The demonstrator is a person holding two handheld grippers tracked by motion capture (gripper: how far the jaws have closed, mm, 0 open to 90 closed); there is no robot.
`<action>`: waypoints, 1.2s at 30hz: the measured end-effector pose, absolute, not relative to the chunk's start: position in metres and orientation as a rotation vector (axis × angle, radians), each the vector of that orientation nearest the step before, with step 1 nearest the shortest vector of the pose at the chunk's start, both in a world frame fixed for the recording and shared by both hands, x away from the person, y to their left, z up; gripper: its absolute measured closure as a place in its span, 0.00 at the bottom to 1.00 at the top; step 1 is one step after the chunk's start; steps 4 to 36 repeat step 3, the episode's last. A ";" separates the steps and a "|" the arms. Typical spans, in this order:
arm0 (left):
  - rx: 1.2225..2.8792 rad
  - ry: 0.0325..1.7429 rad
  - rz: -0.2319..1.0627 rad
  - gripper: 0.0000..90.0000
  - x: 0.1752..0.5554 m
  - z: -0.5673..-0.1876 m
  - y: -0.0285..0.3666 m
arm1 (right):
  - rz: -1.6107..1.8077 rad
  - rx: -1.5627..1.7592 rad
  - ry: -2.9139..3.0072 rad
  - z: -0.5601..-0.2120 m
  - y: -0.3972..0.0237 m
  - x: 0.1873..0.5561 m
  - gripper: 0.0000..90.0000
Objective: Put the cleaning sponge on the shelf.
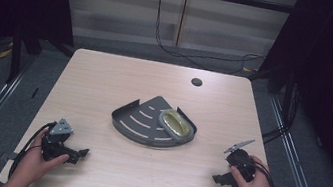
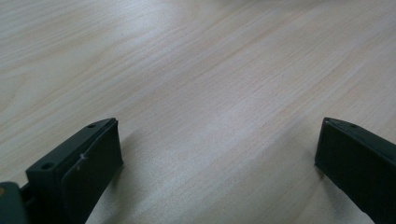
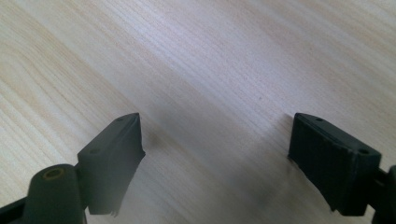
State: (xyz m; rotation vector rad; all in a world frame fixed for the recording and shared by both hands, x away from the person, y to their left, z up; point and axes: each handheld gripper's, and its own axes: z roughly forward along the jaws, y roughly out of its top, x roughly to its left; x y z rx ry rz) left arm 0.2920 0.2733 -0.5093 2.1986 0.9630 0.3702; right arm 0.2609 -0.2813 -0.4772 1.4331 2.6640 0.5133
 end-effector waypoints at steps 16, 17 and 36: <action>2.208 0.956 0.370 0.00 0.292 -0.509 0.274 | 0.540 1.416 2.652 -0.479 -0.283 0.258 0.16; 2.208 0.956 0.370 0.00 0.292 -0.509 0.274 | 0.540 1.416 2.652 -0.479 -0.283 0.258 0.16; 2.208 0.956 0.370 0.00 0.292 -0.509 0.274 | 0.540 1.416 2.652 -0.479 -0.283 0.258 0.16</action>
